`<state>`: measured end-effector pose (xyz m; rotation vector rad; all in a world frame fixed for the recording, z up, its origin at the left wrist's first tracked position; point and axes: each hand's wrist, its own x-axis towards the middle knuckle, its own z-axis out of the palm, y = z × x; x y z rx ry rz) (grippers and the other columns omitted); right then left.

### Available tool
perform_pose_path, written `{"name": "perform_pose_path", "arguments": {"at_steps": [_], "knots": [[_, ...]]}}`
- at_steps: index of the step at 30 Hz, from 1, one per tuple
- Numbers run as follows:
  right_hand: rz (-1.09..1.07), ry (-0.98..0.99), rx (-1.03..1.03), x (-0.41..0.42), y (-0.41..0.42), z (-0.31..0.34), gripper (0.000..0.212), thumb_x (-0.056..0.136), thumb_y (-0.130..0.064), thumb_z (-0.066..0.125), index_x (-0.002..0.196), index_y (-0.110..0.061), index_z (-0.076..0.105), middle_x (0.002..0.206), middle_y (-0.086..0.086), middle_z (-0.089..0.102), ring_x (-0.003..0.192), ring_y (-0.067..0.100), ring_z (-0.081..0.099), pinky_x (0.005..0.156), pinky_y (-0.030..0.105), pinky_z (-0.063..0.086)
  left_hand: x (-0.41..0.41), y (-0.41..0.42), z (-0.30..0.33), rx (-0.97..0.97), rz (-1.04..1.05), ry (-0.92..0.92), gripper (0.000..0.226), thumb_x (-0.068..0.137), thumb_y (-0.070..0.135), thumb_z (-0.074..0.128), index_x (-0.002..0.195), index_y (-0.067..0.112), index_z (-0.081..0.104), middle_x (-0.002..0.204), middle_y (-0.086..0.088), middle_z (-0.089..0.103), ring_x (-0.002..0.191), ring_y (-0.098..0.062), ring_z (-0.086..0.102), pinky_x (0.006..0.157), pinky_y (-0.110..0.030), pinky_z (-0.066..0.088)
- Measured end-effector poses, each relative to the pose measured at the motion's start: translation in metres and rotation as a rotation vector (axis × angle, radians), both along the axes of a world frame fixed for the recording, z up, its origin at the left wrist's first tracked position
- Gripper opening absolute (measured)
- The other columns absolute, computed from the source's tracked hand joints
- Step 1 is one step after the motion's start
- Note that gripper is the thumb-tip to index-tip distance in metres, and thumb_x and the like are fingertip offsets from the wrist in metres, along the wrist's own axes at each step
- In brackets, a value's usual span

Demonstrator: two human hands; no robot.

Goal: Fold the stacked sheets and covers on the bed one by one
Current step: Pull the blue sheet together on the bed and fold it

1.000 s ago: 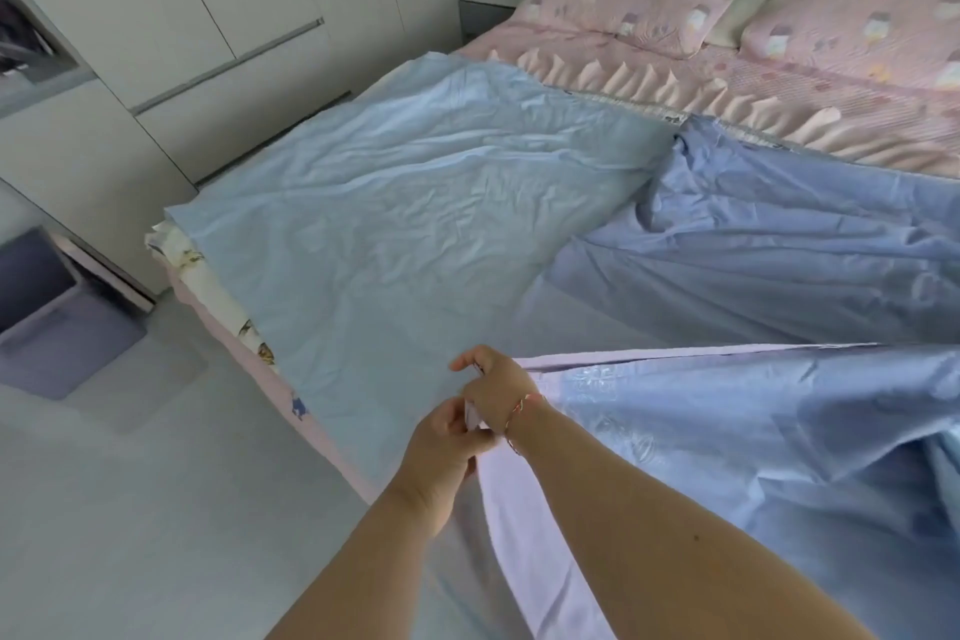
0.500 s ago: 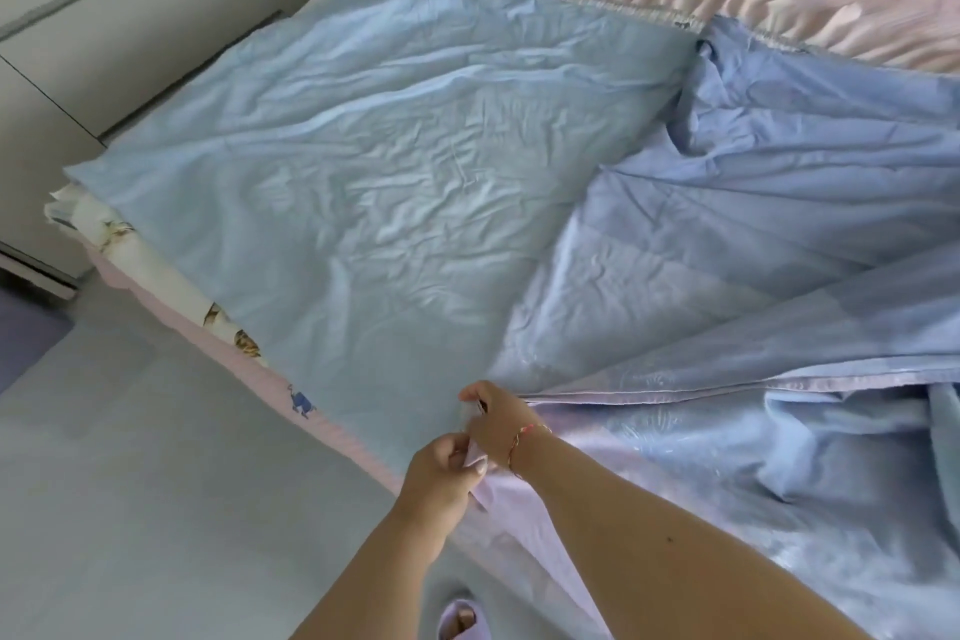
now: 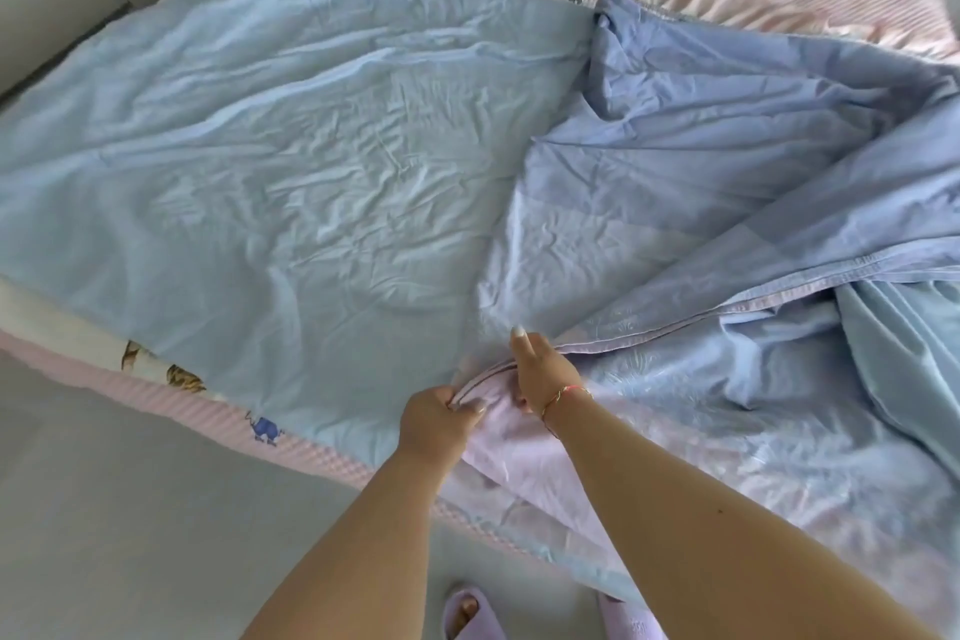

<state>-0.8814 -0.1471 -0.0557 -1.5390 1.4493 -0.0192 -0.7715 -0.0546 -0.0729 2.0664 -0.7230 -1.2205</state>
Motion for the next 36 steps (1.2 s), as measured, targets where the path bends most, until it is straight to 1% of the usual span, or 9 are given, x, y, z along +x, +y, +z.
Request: {"name": "perform_pose_path", "arguments": {"at_steps": [3,8,13,16,18,23,30,34,36], "knots": [[-0.021,-0.009,0.045,0.003,-0.002,0.002,0.045,0.104,-0.030,0.021,0.143,-0.011,0.034,0.143,0.017,0.043,0.128,0.034,0.046,0.106,0.047,0.038,0.008,0.022,-0.009,0.045,0.048,0.048,0.042,0.081,0.016,0.074,0.048,0.013,0.047,0.037,0.004,0.036,0.043,-0.016,0.033,0.040,-0.021,0.027],[-0.049,-0.072,0.179,0.014,0.017,-0.009,0.050,0.103,-0.038,0.022,0.143,-0.011,0.034,0.144,0.018,0.042,0.130,0.036,0.043,0.108,0.050,0.035,0.019,0.045,-0.021,0.177,0.061,-0.005,0.040,0.082,0.012,0.074,0.050,0.012,0.050,0.034,0.006,0.035,0.047,-0.019,0.033,0.048,-0.028,0.028],[-0.507,-0.192,0.096,-0.023,0.003,-0.008,0.042,0.098,-0.044,0.033,0.129,-0.019,0.047,0.120,0.005,0.053,0.109,0.028,0.051,0.097,0.033,0.039,0.024,0.023,-0.012,0.301,-0.379,-0.302,0.037,0.080,0.028,0.066,0.055,0.013,0.043,0.051,0.001,0.045,0.066,-0.028,0.052,0.056,-0.030,0.032],[-0.838,-0.336,0.099,-0.053,-0.019,0.000,0.033,0.095,-0.045,0.040,0.123,-0.029,0.048,0.117,0.001,0.053,0.104,0.024,0.052,0.098,0.040,0.044,0.016,0.000,0.007,0.361,-0.486,-0.414,0.025,0.070,0.019,0.062,0.059,0.014,0.040,0.060,0.001,0.044,0.089,-0.033,0.064,0.056,-0.030,0.038],[-0.978,-0.443,0.115,-0.071,-0.037,0.006,0.037,0.093,-0.046,0.042,0.128,-0.033,0.046,0.121,0.000,0.051,0.111,0.024,0.052,0.102,0.046,0.044,0.002,-0.022,0.022,0.257,-0.444,-0.443,0.017,0.057,0.022,0.059,0.064,0.016,0.045,0.066,-0.001,0.048,0.095,-0.034,0.062,0.057,-0.030,0.042],[-1.201,-0.636,0.109,-0.111,-0.089,0.011,0.037,0.087,-0.047,0.051,0.123,-0.038,0.049,0.122,-0.002,0.053,0.107,0.021,0.054,0.101,0.044,0.045,-0.052,-0.085,0.040,-0.110,-0.532,-0.522,0.064,0.074,0.031,0.067,0.130,0.007,0.047,0.127,-0.008,0.051,0.122,-0.029,0.044,0.099,-0.030,0.035],[-1.303,-0.604,-0.018,-0.163,-0.174,0.019,0.043,0.091,-0.019,0.058,0.130,-0.029,0.046,0.098,0.002,0.057,0.072,0.015,0.053,0.071,0.026,0.048,-0.112,-0.148,0.035,-0.036,-0.838,-0.711,0.094,0.076,0.057,0.069,0.146,0.018,0.021,0.139,0.001,0.040,0.129,-0.020,0.041,0.101,-0.033,0.041],[-1.424,-0.477,-0.172,-0.190,-0.219,0.022,0.053,0.091,-0.014,0.057,0.141,-0.019,0.042,0.129,0.006,0.053,0.108,0.023,0.056,0.088,0.025,0.040,-0.132,-0.186,0.031,-0.108,-0.883,-0.681,0.082,0.087,0.047,0.058,0.151,0.016,0.017,0.147,0.001,0.035,0.136,-0.018,0.035,0.107,-0.029,0.034],[-1.400,-0.460,-0.244,-0.194,-0.237,0.021,0.052,0.090,-0.009,0.055,0.138,-0.021,0.043,0.120,0.004,0.053,0.099,0.020,0.054,0.081,0.022,0.041,-0.139,-0.207,0.031,-0.182,-0.749,-0.444,0.067,0.089,0.040,0.060,0.145,0.014,0.034,0.141,0.002,0.045,0.132,-0.016,0.042,0.105,-0.025,0.034]]}}
